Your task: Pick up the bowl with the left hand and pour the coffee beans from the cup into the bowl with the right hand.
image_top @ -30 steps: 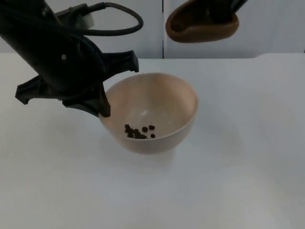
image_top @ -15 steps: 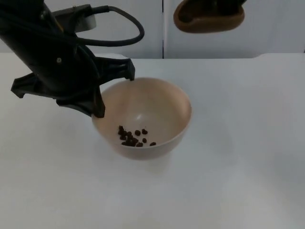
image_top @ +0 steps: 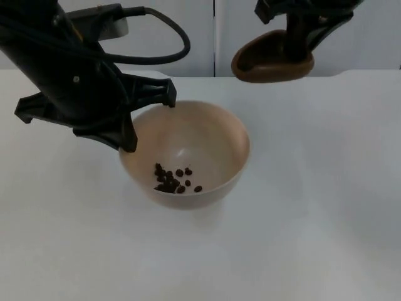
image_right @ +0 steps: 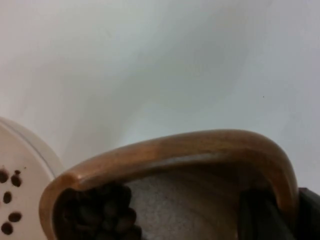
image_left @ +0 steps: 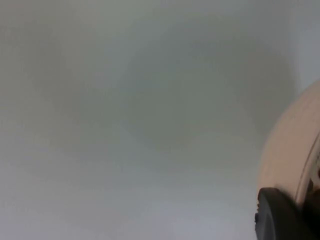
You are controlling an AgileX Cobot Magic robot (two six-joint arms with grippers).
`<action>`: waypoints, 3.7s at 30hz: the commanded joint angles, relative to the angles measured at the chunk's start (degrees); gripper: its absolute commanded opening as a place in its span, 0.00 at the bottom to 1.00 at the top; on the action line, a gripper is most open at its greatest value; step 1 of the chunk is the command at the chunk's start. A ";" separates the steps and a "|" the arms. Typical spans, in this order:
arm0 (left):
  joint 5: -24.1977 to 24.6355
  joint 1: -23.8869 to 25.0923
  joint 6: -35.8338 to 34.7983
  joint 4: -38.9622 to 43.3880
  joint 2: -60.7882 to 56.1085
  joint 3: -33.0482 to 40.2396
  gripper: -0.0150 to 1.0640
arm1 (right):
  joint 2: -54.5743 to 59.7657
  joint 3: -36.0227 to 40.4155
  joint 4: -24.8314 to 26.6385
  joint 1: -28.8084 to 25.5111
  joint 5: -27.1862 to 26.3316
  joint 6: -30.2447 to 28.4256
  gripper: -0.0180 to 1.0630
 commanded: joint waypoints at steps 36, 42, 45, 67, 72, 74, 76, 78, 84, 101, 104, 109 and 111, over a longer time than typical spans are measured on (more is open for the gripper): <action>-14.79 0.18 3.07 2.62 10.12 5.70 0.01 | -0.04 36.38 -0.37 -5.57 -34.18 4.95 0.02; -14.78 0.18 3.07 2.88 10.12 5.70 0.01 | -0.04 38.60 -0.37 -5.57 -37.76 6.25 0.02; -14.78 0.18 3.07 2.73 10.12 5.70 0.01 | 0.07 38.59 -0.37 -5.57 -37.89 6.80 0.02; -13.39 0.18 3.07 2.84 10.12 5.70 0.01 | 3.53 38.59 -3.38 -5.57 -37.38 9.91 0.02; -13.39 0.18 3.07 2.84 10.12 5.70 0.01 | 3.53 38.59 -3.38 -5.57 -37.09 10.80 0.07; -13.39 0.18 3.07 2.61 10.12 5.70 0.01 | 3.53 38.59 -3.38 -5.57 -37.09 11.17 0.10; -13.39 0.18 3.07 2.22 10.12 5.70 0.01 | 3.53 38.59 -3.38 -5.57 -37.19 11.17 0.19; -13.39 0.18 3.07 1.95 10.12 5.70 0.04 | 3.53 38.59 -3.38 -5.57 -37.32 11.17 0.31; -13.50 0.18 3.07 1.95 9.64 5.70 0.41 | 3.33 38.48 -3.38 -5.57 -37.85 11.59 0.63; -14.83 0.18 3.30 1.73 -8.00 5.70 0.85 | -17.70 38.48 -3.30 -5.36 -36.65 8.01 0.71; -14.34 0.18 3.95 1.73 -11.53 5.70 0.85 | -22.61 38.48 -3.27 -5.09 -35.65 7.74 0.71; -14.19 0.18 6.09 1.73 -18.56 5.70 0.85 | -31.78 38.48 -3.26 -4.58 -34.28 6.36 0.71; -14.30 0.18 6.09 1.73 -21.52 5.70 0.85 | -35.60 38.48 -3.24 -4.58 -33.09 6.36 0.71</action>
